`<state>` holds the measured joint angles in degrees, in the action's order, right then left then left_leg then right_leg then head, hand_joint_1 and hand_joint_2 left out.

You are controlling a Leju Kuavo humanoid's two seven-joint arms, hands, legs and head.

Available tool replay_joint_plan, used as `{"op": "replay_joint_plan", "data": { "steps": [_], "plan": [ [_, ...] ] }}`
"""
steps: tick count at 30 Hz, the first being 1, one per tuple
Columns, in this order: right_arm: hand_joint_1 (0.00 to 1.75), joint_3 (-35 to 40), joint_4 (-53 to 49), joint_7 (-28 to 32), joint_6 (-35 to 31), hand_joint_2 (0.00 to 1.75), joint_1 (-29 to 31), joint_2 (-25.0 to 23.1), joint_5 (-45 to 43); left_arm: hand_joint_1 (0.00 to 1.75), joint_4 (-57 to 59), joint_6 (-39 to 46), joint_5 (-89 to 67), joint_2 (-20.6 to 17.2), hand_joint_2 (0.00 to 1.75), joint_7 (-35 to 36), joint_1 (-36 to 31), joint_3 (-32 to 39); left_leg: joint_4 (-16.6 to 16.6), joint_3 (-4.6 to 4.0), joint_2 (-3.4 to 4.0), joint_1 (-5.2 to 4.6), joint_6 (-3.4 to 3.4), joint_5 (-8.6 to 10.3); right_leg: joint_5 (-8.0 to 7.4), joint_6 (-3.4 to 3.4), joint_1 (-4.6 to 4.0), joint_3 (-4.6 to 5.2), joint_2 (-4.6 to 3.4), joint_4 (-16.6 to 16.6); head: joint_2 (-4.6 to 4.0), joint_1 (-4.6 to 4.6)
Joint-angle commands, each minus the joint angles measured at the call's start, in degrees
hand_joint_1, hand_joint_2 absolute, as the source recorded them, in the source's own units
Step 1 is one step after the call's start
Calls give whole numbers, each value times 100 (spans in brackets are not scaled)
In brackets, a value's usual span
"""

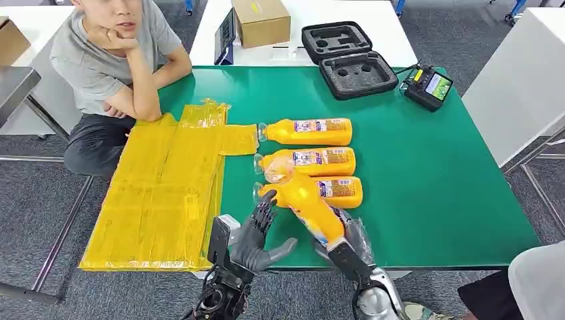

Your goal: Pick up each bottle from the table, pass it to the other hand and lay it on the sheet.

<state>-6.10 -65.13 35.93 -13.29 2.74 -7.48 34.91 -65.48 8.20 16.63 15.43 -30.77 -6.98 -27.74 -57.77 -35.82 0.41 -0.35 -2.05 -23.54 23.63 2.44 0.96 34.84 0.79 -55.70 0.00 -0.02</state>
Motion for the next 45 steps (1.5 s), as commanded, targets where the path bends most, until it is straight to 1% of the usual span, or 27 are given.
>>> {"op": "replay_joint_plan", "data": {
  "steps": [1, 4, 5, 6, 8, 9, 14, 15, 20, 21, 23, 24, 25, 26, 27, 30, 32, 33, 35, 36, 41, 42, 44, 45],
  "plan": [
    [175, 431, 87, -96, -23, 175, 153, -134, 120, 0, 632, -76, 118, -10, 175, 73, -350, -66, 2, 29, 6, 9, 14, -13, 9, -12, -8, -27, -14, 4, 0, 0],
    [175, 443, 92, -109, -31, 175, 162, -154, 129, 0, 645, -73, 110, 4, 175, 72, -334, -85, 1, 41, 9, 9, 15, -19, 14, -13, -7, -37, -19, 3, 0, 0],
    [175, 465, 109, -111, -26, 175, 173, -164, 136, 0, 668, -68, 107, 25, 175, 68, -328, -101, 4, 20, 6, 4, 8, -8, 5, -7, -3, -16, -11, 3, 0, 0],
    [175, 503, 158, -117, -18, 175, 202, -150, 135, 0, 760, -83, 109, 32, 175, 72, -367, -139, 4, 32, 7, 7, 12, -13, 9, -10, -5, -28, -15, 4, 0, -2],
    [175, 544, 190, -119, -25, 175, 216, -151, 146, 0, 872, -95, 113, 49, 175, 68, -394, -181, 4, 20, 4, 5, 9, -7, 4, -7, -3, -18, -9, 5, 0, -2],
    [175, 554, 197, -119, -37, 175, 215, -156, 152, 0, 912, -92, 120, 61, 175, 56, -395, -186, 3, 35, 5, 7, 13, -13, 9, -11, -5, -33, -14, 6, 0, 0],
    [175, 589, 222, -117, -22, 175, 224, -158, 153, 0, 1007, -101, 124, 59, 175, 50, -430, -210, 4, 18, 2, 4, 10, -6, 4, -8, -3, -16, -8, 4, 0, 0],
    [175, 657, 237, -107, -12, 175, 219, -155, 164, 0, 1057, -75, 158, 52, 175, 6, -438, -209, 4, 33, 4, 8, 15, -12, 9, -13, -6, -30, -13, 4, 0, 0],
    [175, 725, 435, -70, -92, 175, 234, -127, 58, 0, 823, -69, 196, -25, 175, -88, -333, -252, 6, 21, 6, 6, 9, -7, 4, -9, -5, -18, -12, 7, 0, 0],
    [175, 725, 435, -70, -92, 175, 234, -127, 58, 0, 823, -69, 196, -25, 175, -88, -333, -252, 4, 35, 9, 9, 14, -15, 9, -12, -7, -32, -17, 7, 0, -2],
    [175, 711, 485, -69, -97, 175, 239, -117, 29, 0, 746, -87, 198, -42, 175, -80, -312, -273, 4, 18, 4, 6, 8, -7, 4, -7, -5, -17, -9, 6, 0, 0],
    [175, 705, 507, -60, -108, 175, 233, -116, 13, 0, 688, -92, 196, -54, 175, -63, -300, -284, 5, 39, 8, 9, 14, -16, 11, -12, -7, -37, -17, 7, 0, 0],
    [175, 705, 520, -52, -110, 175, 233, -117, 6, 0, 642, -96, 196, -66, 175, -62, -291, -292, 5, 32, 11, 8, 12, -13, 7, -10, -6, -29, -18, 8, 0, -2],
    [175, 713, 540, -38, -105, 175, 236, -133, -6, 0, 593, -54, 205, -62, 175, -84, -291, -269, 4, 19, 7, 6, 9, -7, 4, -7, -5, -18, -11, 6, 0, 0],
    [175, 757, 562, -19, -68, 175, 254, -157, -10, 0, 591, 60, 199, -43, 175, -113, -320, -243, 4, 36, 8, 11, 14, -15, 9, -12, -9, -35, -16, 8, 0, 0],
    [175, 827, 588, -23, -40, 175, 290, -223, -8, 0, 632, 173, 226, -14, 175, -112, -378, -181, 2, 14, 8, 5, 9, -6, 2, -7, -4, -12, -13, 3, 0, 0],
    [175, 890, 625, -19, -30, 175, 309, -233, -12, 0, 679, 246, 252, 5, 175, -154, -395, -153, 1, 19, 12, 8, 11, -9, 3, -10, -7, -16, -18, 3, 0, 0],
    [175, 936, 635, -19, -10, 175, 303, -248, -18, 0, 673, 319, 260, 22, 175, -220, -397, -118, 3, 31, 13, 9, 15, -13, 7, -14, -7, -26, -21, 3, 0, -2],
    [175, 976, 620, -26, 7, 175, 271, -290, -33, 0, 649, 411, 245, 37, 175, -297, -401, -106, 2, 17, 6, 7, 10, -7, 4, -9, -6, -16, -11, 4, 0, 0],
    [175, 980, 607, -49, 10, 175, 251, -303, -45, 0, 614, 470, 253, 39, 175, -335, -393, -109, 2, 30, 10, 10, 15, -13, 8, -13, -8, -28, -18, 4, 0, 0],
    [175, 932, 570, -81, 25, 175, 170, -277, -84, 0, 480, 781, 246, 96, 175, -500, -362, -65, 2, 16, 0, 5, 9, -6, 6, -7, -4, -15, -4, 2, 0, -2],
    [175, 942, 575, -80, 34, 175, 162, -276, -82, 0, 468, 802, 294, 95, 175, -502, -381, -89, 1, 33, 3, 11, 14, -15, 12, -12, -9, -32, -11, 4, 0, 0],
    [175, 942, 587, -75, 20, 175, 157, -284, -84, 0, 474, 787, 295, 97, 175, -501, -406, -124, 1, 21, 2, 7, 10, -9, 7, -8, -5, -20, -8, 4, 0, 0],
    [175, 945, 608, -67, -3, 175, 165, -285, -96, 0, 505, 752, 306, 82, 175, -497, -440, -188, 0, 34, 1, 11, 14, -15, 12, -12, -8, -34, -10, 5, 0, 0]
  ]
}}
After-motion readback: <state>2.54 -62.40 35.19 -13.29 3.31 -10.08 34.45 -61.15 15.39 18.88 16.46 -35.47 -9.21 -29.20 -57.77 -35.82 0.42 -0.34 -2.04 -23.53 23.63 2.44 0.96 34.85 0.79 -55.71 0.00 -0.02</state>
